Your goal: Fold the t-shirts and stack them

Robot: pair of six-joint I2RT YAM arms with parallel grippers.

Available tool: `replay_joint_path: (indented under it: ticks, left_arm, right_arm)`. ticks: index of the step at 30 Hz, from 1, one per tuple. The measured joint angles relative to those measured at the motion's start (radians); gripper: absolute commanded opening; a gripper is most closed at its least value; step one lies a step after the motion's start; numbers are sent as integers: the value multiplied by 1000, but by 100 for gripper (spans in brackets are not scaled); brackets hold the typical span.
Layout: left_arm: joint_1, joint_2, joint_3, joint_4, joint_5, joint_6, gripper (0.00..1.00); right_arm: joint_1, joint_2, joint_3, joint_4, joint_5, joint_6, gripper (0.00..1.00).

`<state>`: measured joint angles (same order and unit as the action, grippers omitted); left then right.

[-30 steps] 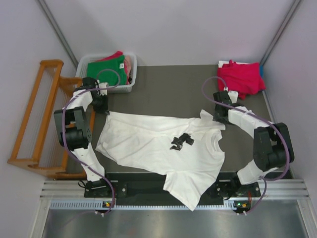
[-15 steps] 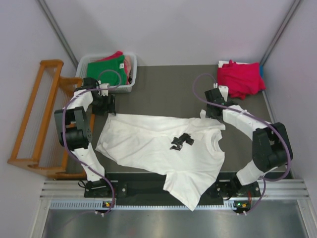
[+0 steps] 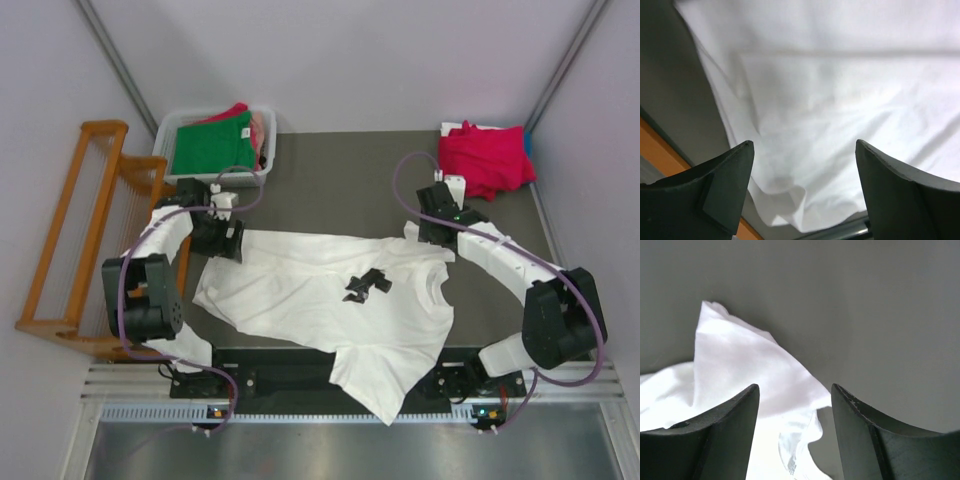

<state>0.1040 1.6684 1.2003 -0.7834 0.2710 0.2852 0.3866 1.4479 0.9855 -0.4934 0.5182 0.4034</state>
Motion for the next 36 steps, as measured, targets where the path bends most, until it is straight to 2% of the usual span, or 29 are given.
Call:
replay_joint_path:
  ticks: [4,8,15,17,22,36]
  left_arm:
    - [-8,-134,-180,-22,-31,64,86]
    - [-3,-146,-246,-47,-67,88,84]
    - [-1,-71,-228,-30,-63,77,79]
    - [-1,-39,-204,-29,-60,72,75]
    - [-1,33,-118,-13,-55,51,75]
    - [-1,43,-106,38,-53,20,68]
  right_arm:
    - [8,-21,-35,-4,-1,0,59]
    - [9,-22,-59,-5,-5,0,58]
    - [10,-22,-77,-1,-15,0,49]
    - [11,-22,-78,0,-18,0,48]
    - [19,-21,-84,8,-30,0,48]
    - [35,-13,-89,20,-41,0,41]
